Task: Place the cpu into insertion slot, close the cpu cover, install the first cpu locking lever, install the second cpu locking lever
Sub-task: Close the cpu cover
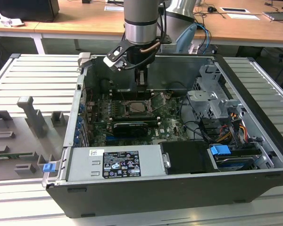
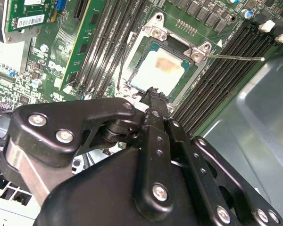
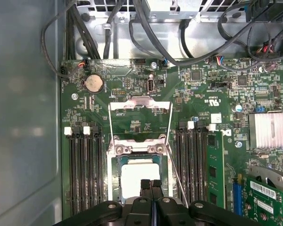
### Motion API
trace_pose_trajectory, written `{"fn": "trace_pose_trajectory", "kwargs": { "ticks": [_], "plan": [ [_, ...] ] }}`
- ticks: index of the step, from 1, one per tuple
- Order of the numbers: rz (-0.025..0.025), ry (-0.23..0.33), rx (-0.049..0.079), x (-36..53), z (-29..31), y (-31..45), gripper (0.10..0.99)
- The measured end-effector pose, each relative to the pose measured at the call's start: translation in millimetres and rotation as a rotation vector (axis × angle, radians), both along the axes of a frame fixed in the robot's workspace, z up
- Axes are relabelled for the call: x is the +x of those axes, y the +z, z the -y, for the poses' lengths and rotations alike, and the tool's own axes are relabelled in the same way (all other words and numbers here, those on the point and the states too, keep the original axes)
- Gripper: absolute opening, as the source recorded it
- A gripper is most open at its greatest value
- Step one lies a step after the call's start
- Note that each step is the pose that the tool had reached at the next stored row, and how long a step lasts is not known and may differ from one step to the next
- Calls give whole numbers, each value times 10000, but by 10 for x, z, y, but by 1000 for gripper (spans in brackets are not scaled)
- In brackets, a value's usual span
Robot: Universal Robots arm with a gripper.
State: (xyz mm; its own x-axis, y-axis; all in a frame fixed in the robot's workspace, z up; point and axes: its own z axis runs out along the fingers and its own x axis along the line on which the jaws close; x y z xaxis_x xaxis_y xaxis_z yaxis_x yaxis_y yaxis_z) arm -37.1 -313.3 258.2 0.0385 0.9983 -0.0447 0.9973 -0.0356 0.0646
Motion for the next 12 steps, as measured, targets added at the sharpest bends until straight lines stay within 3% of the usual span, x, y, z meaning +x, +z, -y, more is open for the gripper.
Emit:
{"fn": "trace_pose_trajectory", "kwargs": {
  "ticks": [12],
  "plan": [
    [-2,0,0,22,0,0,106]
  ]
}}
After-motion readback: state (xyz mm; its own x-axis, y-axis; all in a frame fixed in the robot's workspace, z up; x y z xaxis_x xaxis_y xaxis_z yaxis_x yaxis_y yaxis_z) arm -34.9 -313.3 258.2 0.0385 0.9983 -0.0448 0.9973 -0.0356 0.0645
